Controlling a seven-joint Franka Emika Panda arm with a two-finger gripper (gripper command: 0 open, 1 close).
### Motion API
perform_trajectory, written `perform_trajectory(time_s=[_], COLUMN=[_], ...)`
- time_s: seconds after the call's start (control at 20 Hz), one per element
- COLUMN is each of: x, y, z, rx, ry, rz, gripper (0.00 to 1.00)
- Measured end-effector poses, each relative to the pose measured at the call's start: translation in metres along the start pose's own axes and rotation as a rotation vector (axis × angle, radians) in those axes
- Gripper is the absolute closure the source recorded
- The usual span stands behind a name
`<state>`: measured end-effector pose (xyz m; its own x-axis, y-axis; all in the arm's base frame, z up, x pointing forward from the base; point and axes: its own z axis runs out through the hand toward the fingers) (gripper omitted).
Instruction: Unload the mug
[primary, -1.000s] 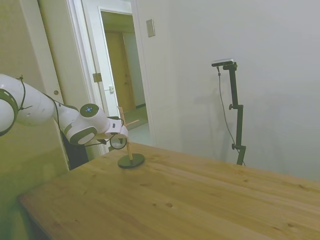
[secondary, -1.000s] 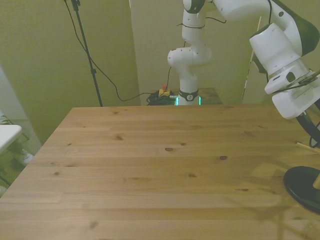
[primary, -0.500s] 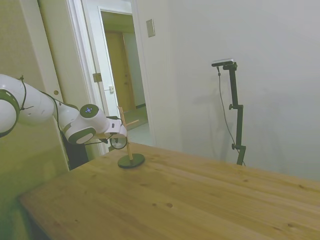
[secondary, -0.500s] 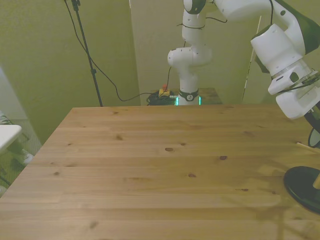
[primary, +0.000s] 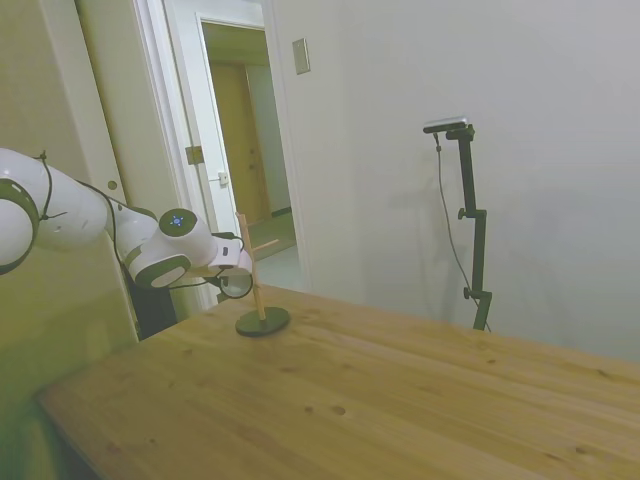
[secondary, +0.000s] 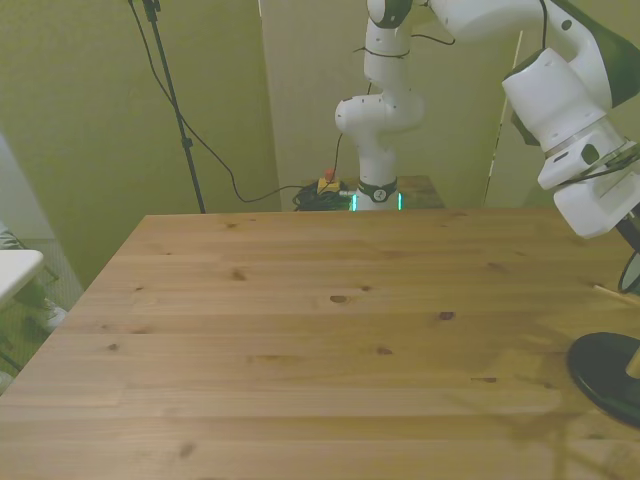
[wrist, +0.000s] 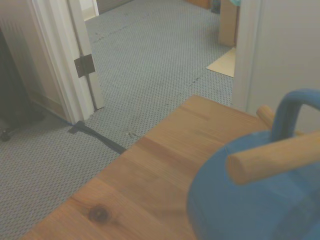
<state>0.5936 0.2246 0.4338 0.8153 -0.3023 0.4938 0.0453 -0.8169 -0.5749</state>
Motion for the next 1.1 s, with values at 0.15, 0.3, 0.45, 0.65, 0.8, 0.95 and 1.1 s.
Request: perform_trajectory(time_s=[0.15, 0.3, 0.45, 0.65, 0.8, 0.95, 1.1], x=[0.0, 0.0, 0.001, 0.003, 0.003, 0.0, -0.001], y=[-0.001, -0.001, -0.002, -0.01, -0.015, -0.016, -0.016], z=[0.0, -0.001, -0.003, -0.011, -0.015, -0.014, -0.014], rx=[0.004, 0.005, 0.007, 0.021, 0.03, 0.035, 0.039], ry=[0.0, 0.001, 0.004, 0.019, 0.023, 0.02, 0.017], rz=[0.002, 0.001, -0.004, -0.01, -0.011, -0.011, -0.013], gripper=[1.0, 1.0, 1.0, 1.0, 1.0, 1.0, 1.0])
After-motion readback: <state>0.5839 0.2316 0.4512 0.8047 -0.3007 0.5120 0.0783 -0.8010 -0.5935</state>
